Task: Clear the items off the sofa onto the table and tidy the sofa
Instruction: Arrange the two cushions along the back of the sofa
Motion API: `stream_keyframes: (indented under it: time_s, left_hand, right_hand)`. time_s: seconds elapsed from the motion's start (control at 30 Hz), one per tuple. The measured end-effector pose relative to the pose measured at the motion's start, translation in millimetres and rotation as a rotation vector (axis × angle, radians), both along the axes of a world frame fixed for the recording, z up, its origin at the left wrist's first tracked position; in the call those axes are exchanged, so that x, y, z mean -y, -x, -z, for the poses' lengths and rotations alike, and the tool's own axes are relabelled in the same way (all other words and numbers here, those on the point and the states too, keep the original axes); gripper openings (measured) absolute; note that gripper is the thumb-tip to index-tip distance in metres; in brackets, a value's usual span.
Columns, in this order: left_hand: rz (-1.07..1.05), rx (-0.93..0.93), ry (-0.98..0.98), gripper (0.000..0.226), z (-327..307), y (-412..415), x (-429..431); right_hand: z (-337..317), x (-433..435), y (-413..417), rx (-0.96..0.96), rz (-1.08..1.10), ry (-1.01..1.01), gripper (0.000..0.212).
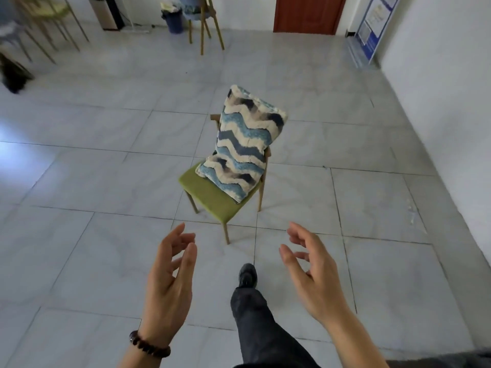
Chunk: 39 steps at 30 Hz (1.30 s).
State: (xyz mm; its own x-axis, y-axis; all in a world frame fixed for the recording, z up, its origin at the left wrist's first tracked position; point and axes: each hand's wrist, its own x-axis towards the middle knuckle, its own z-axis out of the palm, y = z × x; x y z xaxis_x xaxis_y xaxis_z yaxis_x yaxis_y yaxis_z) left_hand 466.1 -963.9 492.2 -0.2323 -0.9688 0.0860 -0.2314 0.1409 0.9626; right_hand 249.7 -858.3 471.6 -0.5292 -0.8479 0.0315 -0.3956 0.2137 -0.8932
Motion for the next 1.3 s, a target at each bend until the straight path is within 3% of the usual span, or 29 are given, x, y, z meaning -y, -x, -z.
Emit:
stream_keyframes:
  time_s: [0.33, 0.47, 0.6, 0.9, 1.03, 1.17, 1.23, 1.3]
  left_hand:
    - [-0.084, 0.081, 0.004, 0.034, -33.1, 83.5, 237.9]
    - [-0.068, 0.101, 0.028, 0.043, -35.9, 114.4, 302.5]
    - [0.033, 0.177, 0.02, 0.031, -10.7, 146.4, 358.4]
    - [0.378, 0.397, -0.157, 0.042, 74.4, 223.4, 521.2]
    - [0.54, 0.488, -0.195, 0.058, 126.4, 269.0, 602.8]
    - [0.657, 0.596, -0.164, 0.085, 194.0, 306.2, 669.1]
    - [0.685, 0.615, -0.225, 0.096, 215.3, 322.5, 685.4]
    - [0.702, 0.6, -0.335, 0.098, 229.2, 334.7, 695.2]
  right_hand:
    - [-8.3, 259.3, 112.6, 0.042, -0.043, 0.027, 0.051]
    - [-16.7, 324.0, 138.7, 0.057, -0.065, 0.062, 0.045]
    - [6.7, 369.6, 159.6, 0.04, -0.02, 0.02, 0.048]
    - [78.5, 448.3, 180.4, 0.08, 0.343, -0.242, 0.055]
    - [120.0, 499.0, 185.2, 0.18, 0.542, -0.348, 0.073]
    - [173.9, 543.9, 194.2, 0.26, 0.674, -0.569, 0.113]
    - [194.4, 559.2, 199.2, 0.299, 0.706, -0.723, 0.129]
    - [206.5, 571.8, 200.2, 0.317, 0.729, -0.804, 0.132]
